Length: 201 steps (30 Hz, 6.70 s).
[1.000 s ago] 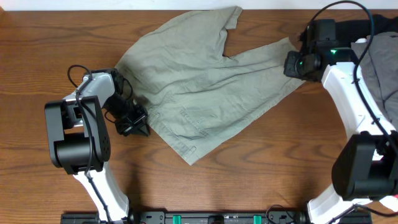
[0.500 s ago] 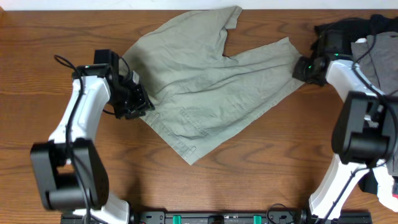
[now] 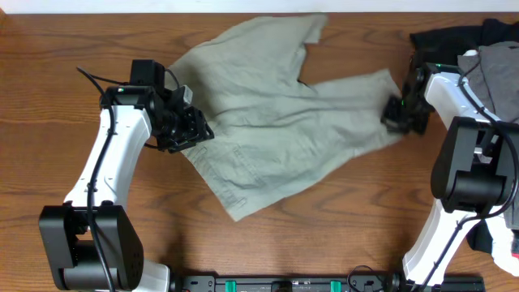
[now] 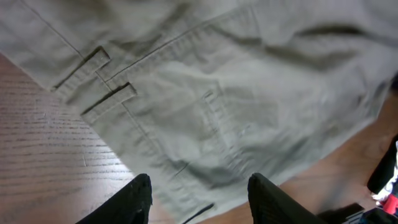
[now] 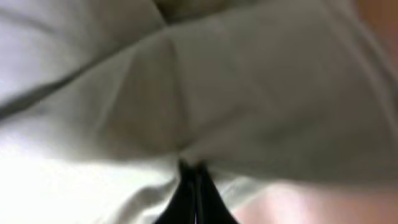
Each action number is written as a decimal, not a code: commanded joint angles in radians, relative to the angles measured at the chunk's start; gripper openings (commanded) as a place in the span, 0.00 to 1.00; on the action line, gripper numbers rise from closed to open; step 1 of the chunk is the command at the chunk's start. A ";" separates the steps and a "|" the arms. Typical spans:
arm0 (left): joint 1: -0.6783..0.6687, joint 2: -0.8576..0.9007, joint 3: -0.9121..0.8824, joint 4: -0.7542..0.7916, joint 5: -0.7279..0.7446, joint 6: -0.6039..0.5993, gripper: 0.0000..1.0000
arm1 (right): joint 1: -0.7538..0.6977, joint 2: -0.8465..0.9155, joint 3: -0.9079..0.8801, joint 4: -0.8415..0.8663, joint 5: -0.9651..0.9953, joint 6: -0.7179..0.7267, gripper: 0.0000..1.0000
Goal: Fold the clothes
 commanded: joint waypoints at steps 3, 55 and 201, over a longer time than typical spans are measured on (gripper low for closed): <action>-0.031 -0.010 -0.001 -0.006 0.002 0.021 0.59 | 0.049 0.057 -0.060 -0.146 0.053 0.034 0.01; 0.360 0.306 -0.137 0.011 -0.465 -0.249 0.06 | 0.117 -0.433 -0.061 0.299 -0.094 0.011 0.07; 0.025 0.376 0.063 0.088 -0.283 0.155 0.39 | 0.107 -0.282 -0.019 0.047 0.196 -0.816 0.49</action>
